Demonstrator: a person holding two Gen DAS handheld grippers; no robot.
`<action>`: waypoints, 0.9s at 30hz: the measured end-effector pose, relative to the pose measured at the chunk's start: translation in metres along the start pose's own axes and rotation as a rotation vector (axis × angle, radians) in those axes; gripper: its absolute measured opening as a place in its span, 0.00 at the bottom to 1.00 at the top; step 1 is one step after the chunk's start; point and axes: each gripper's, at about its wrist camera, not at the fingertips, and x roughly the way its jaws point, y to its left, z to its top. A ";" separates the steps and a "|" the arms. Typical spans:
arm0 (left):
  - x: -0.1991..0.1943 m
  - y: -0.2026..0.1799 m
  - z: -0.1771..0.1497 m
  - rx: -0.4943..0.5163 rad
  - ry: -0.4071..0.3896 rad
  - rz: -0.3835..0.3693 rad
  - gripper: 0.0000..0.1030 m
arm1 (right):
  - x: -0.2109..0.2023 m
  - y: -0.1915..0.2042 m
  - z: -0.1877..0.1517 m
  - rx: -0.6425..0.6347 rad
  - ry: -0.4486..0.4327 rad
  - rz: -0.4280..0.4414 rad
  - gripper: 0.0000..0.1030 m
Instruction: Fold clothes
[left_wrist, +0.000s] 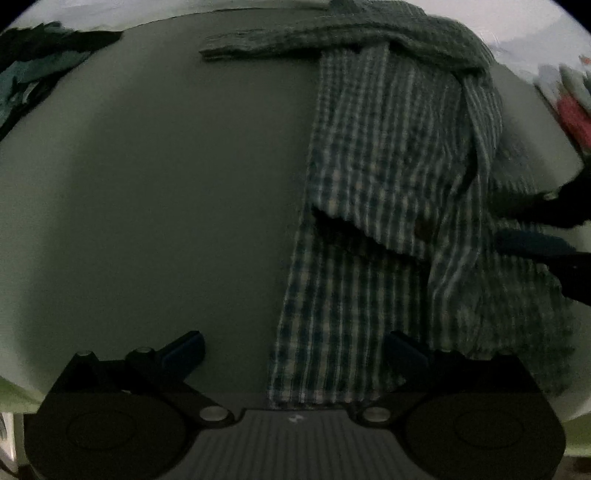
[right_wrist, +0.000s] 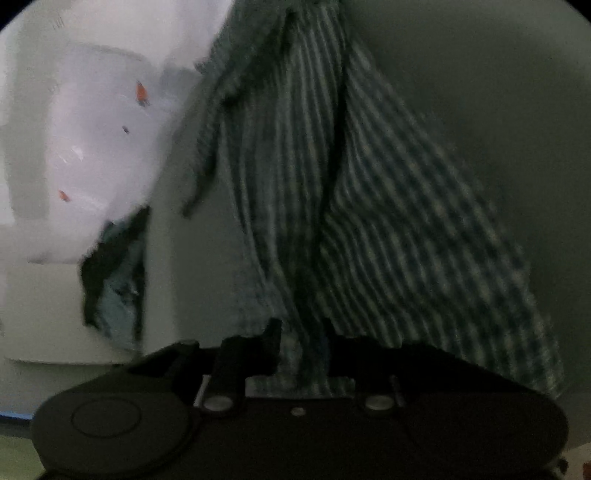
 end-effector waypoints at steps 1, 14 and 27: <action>-0.004 0.003 0.004 -0.031 -0.012 -0.004 1.00 | -0.006 -0.001 0.007 0.008 -0.018 0.026 0.29; -0.007 0.037 0.095 -0.438 -0.144 -0.018 1.00 | -0.053 -0.024 0.124 -0.051 -0.250 -0.022 0.31; 0.066 0.071 0.254 -0.379 -0.200 0.034 1.00 | 0.002 -0.018 0.243 0.047 -0.395 -0.137 0.44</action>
